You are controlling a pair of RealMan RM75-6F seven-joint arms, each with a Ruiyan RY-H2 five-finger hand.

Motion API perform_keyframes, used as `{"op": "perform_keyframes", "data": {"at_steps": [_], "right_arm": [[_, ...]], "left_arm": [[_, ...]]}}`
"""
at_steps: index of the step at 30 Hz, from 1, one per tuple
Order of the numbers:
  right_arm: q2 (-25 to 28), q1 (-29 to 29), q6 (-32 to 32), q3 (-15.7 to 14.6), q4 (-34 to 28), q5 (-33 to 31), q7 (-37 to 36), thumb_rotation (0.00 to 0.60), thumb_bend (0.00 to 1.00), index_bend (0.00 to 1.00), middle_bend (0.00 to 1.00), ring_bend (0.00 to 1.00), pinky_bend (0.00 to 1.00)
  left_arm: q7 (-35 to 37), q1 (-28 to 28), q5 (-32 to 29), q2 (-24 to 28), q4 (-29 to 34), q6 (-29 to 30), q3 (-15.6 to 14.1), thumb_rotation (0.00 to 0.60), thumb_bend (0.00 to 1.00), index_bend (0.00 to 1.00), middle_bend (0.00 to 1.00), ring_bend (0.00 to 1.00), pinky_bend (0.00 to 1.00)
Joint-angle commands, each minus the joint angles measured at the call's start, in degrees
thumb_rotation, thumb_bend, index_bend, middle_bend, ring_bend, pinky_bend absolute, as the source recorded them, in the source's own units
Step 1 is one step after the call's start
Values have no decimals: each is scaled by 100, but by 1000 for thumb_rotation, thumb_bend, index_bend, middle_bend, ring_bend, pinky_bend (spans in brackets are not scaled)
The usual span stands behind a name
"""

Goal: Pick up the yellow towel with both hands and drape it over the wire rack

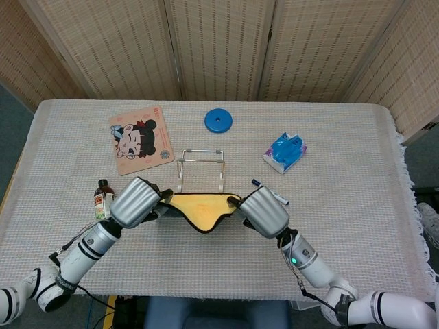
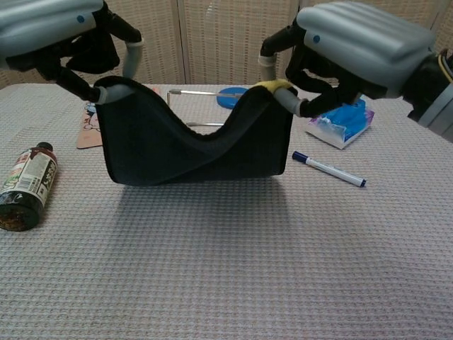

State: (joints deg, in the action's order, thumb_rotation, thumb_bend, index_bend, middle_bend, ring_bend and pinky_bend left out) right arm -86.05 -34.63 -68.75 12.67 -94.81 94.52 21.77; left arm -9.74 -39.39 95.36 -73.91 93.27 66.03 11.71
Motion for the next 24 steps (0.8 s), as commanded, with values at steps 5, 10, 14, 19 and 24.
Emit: {"op": "perform_keyframes", "data": {"at_steps": [5,10,14,19,24], "right_arm": [[157,-299,174,651,11,-831,319,600,569,709,929,1000,1000],[53,-564,348,918,317,-1283,382,600,569,709,927,1000,1000],[-128,-839,494,1090,702,-1619,417,600,569,709,927,1000,1000],[-368,-1178,677,1209,1199,-1944,511,600,569,709,926,1000,1000],[-617,-1526,837,1326,1686,-2279,610,600,569,709,925,1000,1000]], "left_arm": [[386,-610,-612,69,-354,-350,675,600,531,653,1000,874,945],[456,-934,-1031,-59,-830,-672,873,600,531,654,1000,874,945],[489,-1186,-1398,-222,-1322,-945,979,600,531,655,1000,874,945],[480,-1452,-1801,-363,-1816,-1276,1063,600,531,658,1000,874,944],[372,-1723,-2180,-509,-2325,-1558,1142,600,531,660,1000,872,941]]}}
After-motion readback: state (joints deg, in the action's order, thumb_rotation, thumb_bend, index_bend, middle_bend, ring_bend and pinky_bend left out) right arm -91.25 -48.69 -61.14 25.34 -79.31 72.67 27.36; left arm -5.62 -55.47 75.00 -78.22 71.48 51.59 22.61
